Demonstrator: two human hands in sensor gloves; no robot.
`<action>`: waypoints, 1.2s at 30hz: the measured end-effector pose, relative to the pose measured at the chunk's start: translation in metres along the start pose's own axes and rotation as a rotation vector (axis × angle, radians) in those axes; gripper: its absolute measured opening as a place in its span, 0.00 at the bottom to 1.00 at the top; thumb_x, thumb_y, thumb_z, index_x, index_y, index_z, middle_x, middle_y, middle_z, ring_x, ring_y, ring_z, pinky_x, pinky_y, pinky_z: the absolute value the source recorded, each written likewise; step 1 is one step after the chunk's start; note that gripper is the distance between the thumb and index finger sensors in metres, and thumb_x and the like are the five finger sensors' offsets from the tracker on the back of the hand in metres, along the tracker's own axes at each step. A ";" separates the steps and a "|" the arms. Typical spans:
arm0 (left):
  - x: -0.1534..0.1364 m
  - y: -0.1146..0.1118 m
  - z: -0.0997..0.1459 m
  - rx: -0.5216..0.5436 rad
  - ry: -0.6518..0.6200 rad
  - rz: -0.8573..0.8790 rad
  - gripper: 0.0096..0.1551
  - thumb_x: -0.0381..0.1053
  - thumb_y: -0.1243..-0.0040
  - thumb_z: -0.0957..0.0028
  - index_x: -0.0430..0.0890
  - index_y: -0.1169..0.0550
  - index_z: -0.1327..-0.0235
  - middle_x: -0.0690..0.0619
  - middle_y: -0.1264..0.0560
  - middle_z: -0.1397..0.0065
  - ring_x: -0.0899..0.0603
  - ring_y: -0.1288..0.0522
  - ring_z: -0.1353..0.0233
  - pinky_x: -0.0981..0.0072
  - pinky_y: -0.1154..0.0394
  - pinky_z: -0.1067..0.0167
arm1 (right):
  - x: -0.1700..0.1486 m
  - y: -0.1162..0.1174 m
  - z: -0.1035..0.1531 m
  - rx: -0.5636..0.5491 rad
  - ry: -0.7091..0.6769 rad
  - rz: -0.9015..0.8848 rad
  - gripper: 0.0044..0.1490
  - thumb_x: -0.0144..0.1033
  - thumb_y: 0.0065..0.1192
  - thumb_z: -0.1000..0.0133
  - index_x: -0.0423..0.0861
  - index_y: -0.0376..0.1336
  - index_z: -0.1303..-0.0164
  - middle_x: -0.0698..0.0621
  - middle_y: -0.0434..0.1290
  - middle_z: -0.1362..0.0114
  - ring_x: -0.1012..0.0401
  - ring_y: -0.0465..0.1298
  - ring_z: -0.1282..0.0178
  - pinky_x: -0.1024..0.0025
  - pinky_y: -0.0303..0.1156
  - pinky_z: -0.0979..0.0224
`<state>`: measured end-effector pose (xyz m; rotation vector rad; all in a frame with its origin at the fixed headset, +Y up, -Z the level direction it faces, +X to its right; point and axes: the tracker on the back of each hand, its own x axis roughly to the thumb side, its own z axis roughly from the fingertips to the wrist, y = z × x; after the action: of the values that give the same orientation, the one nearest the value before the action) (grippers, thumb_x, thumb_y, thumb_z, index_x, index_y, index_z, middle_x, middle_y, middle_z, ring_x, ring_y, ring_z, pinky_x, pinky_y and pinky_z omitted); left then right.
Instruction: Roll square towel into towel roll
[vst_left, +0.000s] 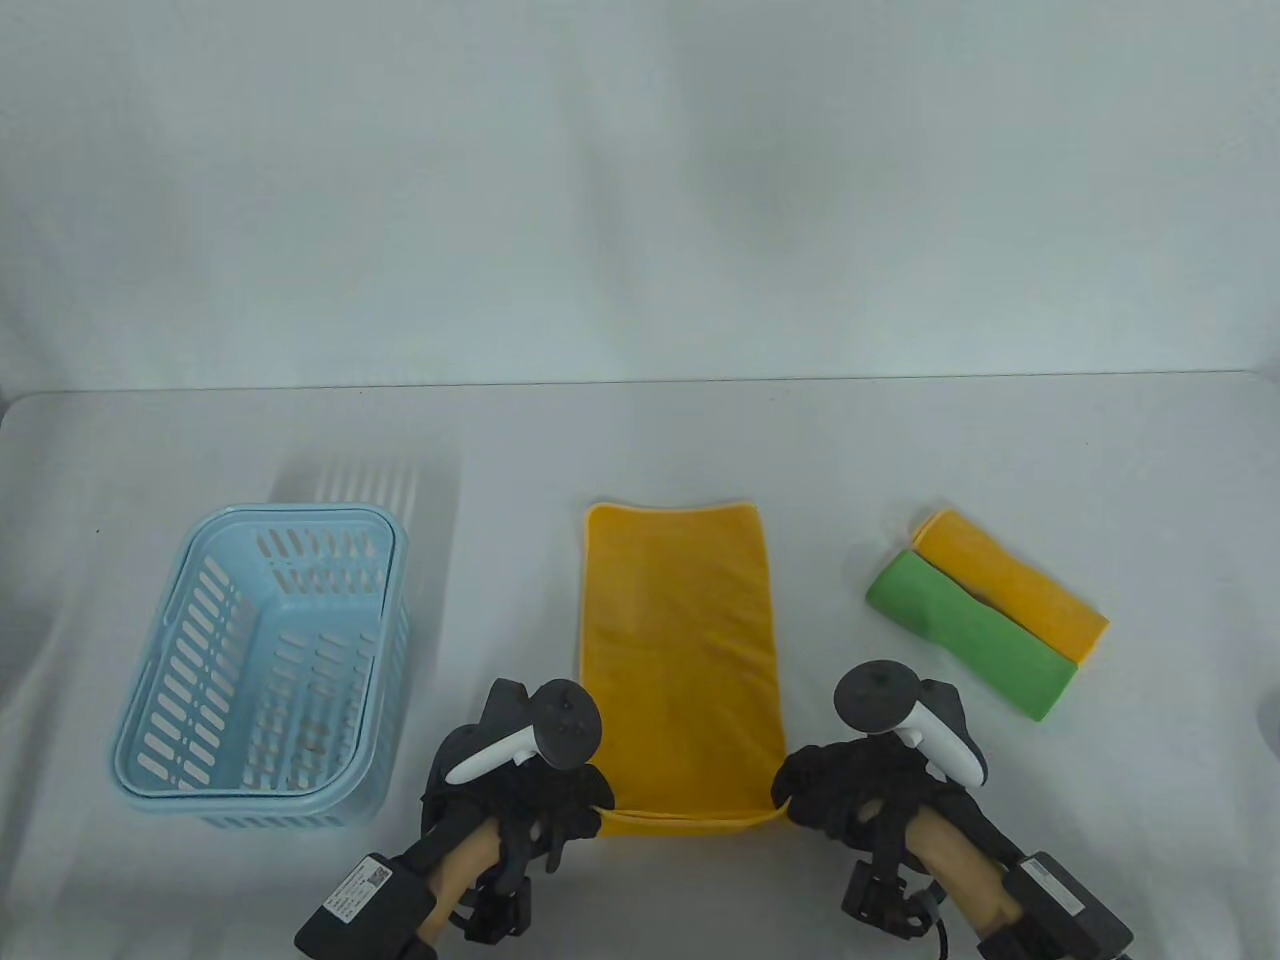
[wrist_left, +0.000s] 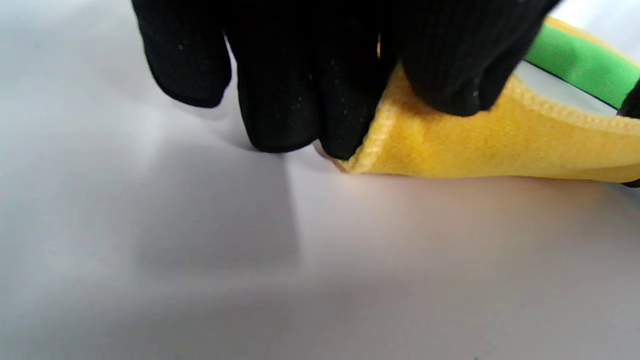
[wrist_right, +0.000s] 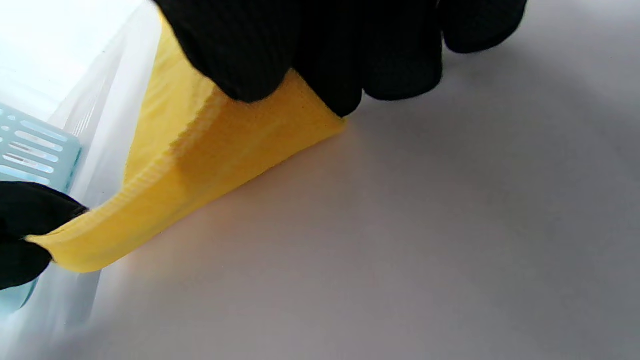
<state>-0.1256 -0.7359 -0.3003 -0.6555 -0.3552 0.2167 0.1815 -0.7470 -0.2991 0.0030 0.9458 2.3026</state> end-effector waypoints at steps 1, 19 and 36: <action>-0.001 0.000 -0.001 -0.001 0.004 0.008 0.25 0.53 0.36 0.58 0.56 0.16 0.46 0.56 0.19 0.37 0.41 0.19 0.34 0.42 0.28 0.33 | -0.001 -0.001 -0.001 -0.014 0.004 -0.015 0.25 0.38 0.68 0.57 0.54 0.69 0.48 0.53 0.75 0.36 0.48 0.73 0.34 0.44 0.65 0.29; -0.007 0.002 -0.021 0.231 0.263 -0.058 0.26 0.65 0.38 0.61 0.59 0.19 0.51 0.59 0.18 0.45 0.48 0.17 0.47 0.47 0.26 0.34 | 0.000 -0.002 -0.015 -0.333 0.157 0.094 0.27 0.47 0.67 0.58 0.54 0.68 0.48 0.54 0.79 0.50 0.55 0.78 0.52 0.50 0.72 0.41; -0.020 0.011 -0.011 0.305 0.291 -0.027 0.39 0.69 0.40 0.63 0.57 0.22 0.37 0.57 0.20 0.37 0.45 0.17 0.40 0.45 0.27 0.33 | -0.006 -0.014 -0.004 -0.365 0.135 0.031 0.38 0.52 0.68 0.60 0.55 0.64 0.39 0.53 0.76 0.38 0.51 0.77 0.42 0.47 0.69 0.35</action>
<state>-0.1408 -0.7401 -0.3206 -0.3735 -0.0477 0.1430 0.1932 -0.7450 -0.3092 -0.2956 0.5793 2.4977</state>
